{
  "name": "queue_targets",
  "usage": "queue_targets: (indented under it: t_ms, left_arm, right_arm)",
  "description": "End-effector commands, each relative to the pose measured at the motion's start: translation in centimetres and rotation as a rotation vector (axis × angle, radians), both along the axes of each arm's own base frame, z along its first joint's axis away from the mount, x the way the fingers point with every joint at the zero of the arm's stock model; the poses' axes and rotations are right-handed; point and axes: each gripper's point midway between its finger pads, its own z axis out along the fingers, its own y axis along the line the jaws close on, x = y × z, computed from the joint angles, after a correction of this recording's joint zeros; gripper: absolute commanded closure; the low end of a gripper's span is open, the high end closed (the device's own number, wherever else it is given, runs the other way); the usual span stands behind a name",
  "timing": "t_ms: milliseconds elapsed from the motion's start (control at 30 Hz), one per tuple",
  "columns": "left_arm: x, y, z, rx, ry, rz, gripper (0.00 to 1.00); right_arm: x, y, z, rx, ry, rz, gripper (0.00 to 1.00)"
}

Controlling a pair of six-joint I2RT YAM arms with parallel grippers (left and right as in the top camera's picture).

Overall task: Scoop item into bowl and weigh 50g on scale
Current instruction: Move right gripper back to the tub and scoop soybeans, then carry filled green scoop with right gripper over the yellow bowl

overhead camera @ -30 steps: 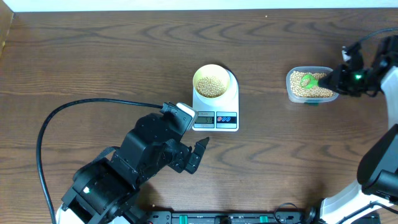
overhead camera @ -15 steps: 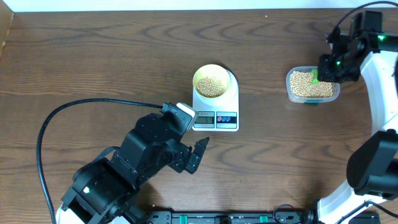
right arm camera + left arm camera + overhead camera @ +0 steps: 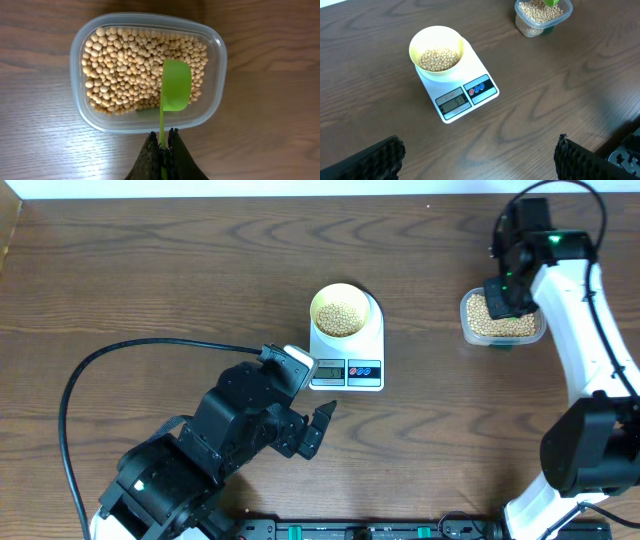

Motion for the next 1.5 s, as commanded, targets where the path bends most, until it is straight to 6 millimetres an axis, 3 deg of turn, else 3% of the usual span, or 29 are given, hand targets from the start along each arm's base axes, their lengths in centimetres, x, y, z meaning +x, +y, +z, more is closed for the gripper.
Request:
queue_targets:
  t_ms: [0,133,200,333,567,667,800,967,1167,1467]
  left_arm:
    - [0.1,0.1,0.3,-0.006,-0.007,0.005,0.02]
    - [0.1,0.1,0.3,-0.005,-0.007,0.005,0.02]
    - [0.1,0.1,0.3,-0.006,-0.007,0.005,0.02]
    - [0.1,0.1,0.3,-0.006,-0.007,0.005,0.02]
    - [0.1,0.1,0.3,-0.006,-0.007,0.005,0.02]
    - [0.1,0.1,0.3,-0.005,-0.007,0.005,0.02]
    - [0.1,0.1,0.3,-0.006,-0.007,0.005,0.02]
    - [0.1,0.1,0.3,-0.005,-0.007,0.005,0.02]
    - [0.1,0.1,0.3,-0.005,-0.007,0.005,0.02]
    - [0.1,0.1,0.3,-0.006,-0.007,0.005,0.02]
  right_arm:
    - [0.3,-0.8,1.6,-0.153,-0.030,-0.006,0.99]
    - [0.1,-0.6,1.7,-0.170,-0.027,-0.016,0.99]
    - [0.1,0.5,1.3,-0.108,-0.023,-0.005,0.99]
    - [1.2,5.6,0.9,0.127,-0.049,0.097,0.99]
    - [4.5,14.8,4.0,0.409,-0.223,0.324,0.99]
    - [3.9,19.3,5.3,0.567,-0.234,0.460,0.99]
    - [1.7,23.1,6.0,0.695,-0.193,0.614,0.99]
    - [0.4,24.9,5.8,0.688,-0.172,0.718,0.99]
    - [-0.3,25.7,5.3,0.670,-0.153,0.777,0.99]
    - [0.2,26.5,0.3,0.537,-0.070,0.814,0.99]
